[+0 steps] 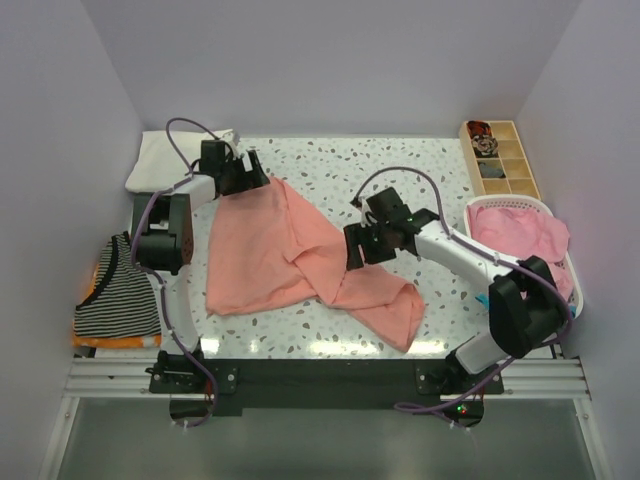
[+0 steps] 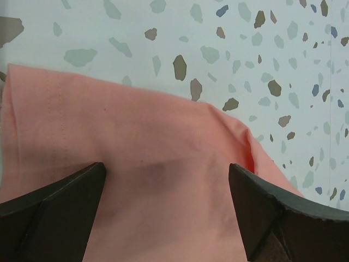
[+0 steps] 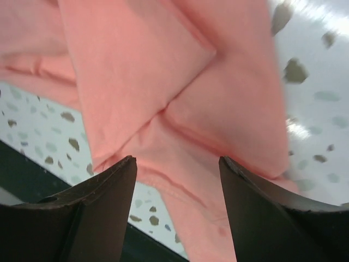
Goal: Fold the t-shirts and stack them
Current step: Flatten out the tshirt
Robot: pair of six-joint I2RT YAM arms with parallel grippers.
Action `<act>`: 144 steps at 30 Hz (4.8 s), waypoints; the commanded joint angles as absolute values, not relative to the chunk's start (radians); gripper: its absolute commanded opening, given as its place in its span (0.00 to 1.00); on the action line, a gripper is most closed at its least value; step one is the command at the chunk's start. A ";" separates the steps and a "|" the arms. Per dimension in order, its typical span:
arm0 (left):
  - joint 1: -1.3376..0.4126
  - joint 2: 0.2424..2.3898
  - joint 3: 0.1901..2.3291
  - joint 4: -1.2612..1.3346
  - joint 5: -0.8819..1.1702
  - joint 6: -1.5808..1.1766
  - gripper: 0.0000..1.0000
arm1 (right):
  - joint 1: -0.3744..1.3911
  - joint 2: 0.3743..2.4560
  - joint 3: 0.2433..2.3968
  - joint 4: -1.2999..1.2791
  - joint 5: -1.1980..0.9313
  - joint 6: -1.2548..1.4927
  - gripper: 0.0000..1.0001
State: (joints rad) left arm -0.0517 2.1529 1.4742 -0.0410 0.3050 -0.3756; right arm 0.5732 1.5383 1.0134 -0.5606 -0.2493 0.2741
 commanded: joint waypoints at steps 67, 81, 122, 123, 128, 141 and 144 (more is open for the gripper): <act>-0.032 2.151 1.442 0.055 0.422 -0.425 1.00 | 0.143 2.418 2.375 -0.670 0.477 0.333 0.71; -0.058 1.927 1.224 0.133 0.318 -0.439 1.00 | 0.167 1.854 1.575 -0.546 0.135 0.391 0.73; -0.123 2.063 1.488 0.048 0.474 -0.391 1.00 | 0.195 1.514 1.071 -0.571 0.126 0.371 0.76; -0.135 2.028 1.471 0.055 0.468 -0.393 1.00 | 0.195 1.508 1.059 -0.569 0.121 0.380 0.75; -0.227 1.936 1.340 0.067 0.420 -0.406 1.00 | 0.195 1.474 0.961 -0.525 0.078 0.411 0.73; -0.298 1.760 1.016 0.157 0.354 -0.450 1.00 | 0.186 1.508 0.868 -0.404 0.075 0.402 0.67; -0.298 1.737 1.003 0.134 0.348 -0.433 1.00 | 0.173 1.522 0.865 -0.382 0.063 0.394 0.65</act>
State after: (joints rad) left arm -0.2996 1.8248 1.0130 0.0902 0.3744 -0.4450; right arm 0.1886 1.5051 0.8680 -0.4576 0.0818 0.4026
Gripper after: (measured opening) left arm 0.997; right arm 0.670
